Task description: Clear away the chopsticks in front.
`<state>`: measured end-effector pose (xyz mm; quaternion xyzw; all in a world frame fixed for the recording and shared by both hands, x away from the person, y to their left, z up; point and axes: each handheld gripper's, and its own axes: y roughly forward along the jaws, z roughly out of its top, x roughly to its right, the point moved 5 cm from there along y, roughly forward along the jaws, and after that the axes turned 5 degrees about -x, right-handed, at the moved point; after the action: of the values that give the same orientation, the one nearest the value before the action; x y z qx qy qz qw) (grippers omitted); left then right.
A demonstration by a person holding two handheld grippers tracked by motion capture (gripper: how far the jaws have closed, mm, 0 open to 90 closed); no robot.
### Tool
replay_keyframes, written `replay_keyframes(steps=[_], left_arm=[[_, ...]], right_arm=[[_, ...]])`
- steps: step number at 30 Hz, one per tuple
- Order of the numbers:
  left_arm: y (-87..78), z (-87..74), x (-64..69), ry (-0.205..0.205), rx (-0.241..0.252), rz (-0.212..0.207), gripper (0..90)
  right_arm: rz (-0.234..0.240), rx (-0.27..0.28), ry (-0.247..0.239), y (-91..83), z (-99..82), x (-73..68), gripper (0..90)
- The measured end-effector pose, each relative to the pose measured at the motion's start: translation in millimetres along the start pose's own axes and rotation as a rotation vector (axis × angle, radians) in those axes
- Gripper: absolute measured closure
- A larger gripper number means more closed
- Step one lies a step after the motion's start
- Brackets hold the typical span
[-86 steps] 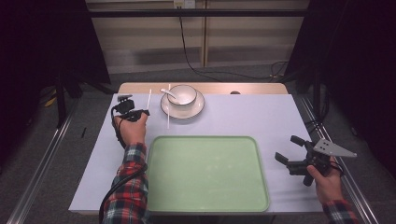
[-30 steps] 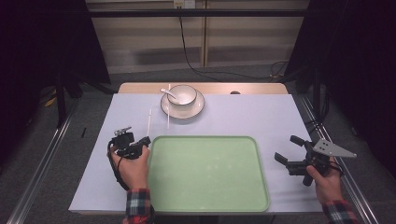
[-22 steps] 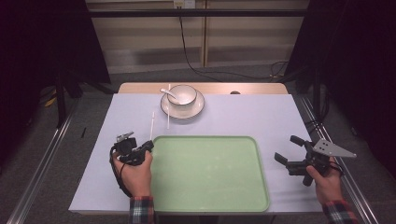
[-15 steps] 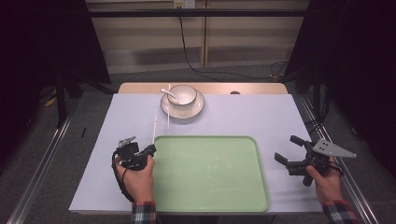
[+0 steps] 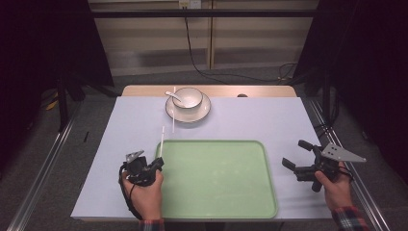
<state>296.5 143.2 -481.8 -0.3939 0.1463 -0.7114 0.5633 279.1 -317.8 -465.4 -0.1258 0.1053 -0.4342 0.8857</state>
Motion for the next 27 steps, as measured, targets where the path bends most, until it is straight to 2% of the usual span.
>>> replay_keyframes(steps=[6, 8, 9, 12, 16, 17, 22, 27], left_arm=[[-0.8, -7.2, 2.5, 0.005, -0.007, 0.005, 85.5], [-2.4, -10.2, 1.8, 0.019, -0.014, 0.009, 85.6], [-2.6, -11.2, 2.7, 0.010, -0.010, 0.013, 85.5], [-2.6, -13.6, 3.9, 0.016, -0.013, 0.015, 85.5], [-0.8, -16.4, 6.6, 0.014, -0.022, 0.013, 85.5], [0.2, -18.2, 6.5, 0.028, -0.031, 0.022, 85.5], [0.7, -20.3, 7.2, 0.018, -0.035, 0.018, 85.5], [1.1, -21.8, 6.1, 0.032, -0.040, 0.025, 85.5]], right_arm=[[-0.005, 0.003, -0.002, 0.6, 0.7, -0.7, 0.4], [0.002, -0.002, 0.000, 0.5, 0.3, -0.8, 0.4], [0.002, -0.005, 0.001, 0.4, 0.0, -0.9, 0.3], [0.001, -0.004, 0.009, 0.9, 0.1, -1.5, 0.4], [0.002, -0.001, -0.002, 0.8, 0.4, -1.3, 0.3], [0.000, -0.001, 0.000, 0.9, 0.5, -1.4, 0.4], [0.004, 0.000, -0.002, 0.8, 0.6, -1.2, 0.4], [0.008, -0.005, -0.002, 1.4, 0.6, -1.5, 0.3]])
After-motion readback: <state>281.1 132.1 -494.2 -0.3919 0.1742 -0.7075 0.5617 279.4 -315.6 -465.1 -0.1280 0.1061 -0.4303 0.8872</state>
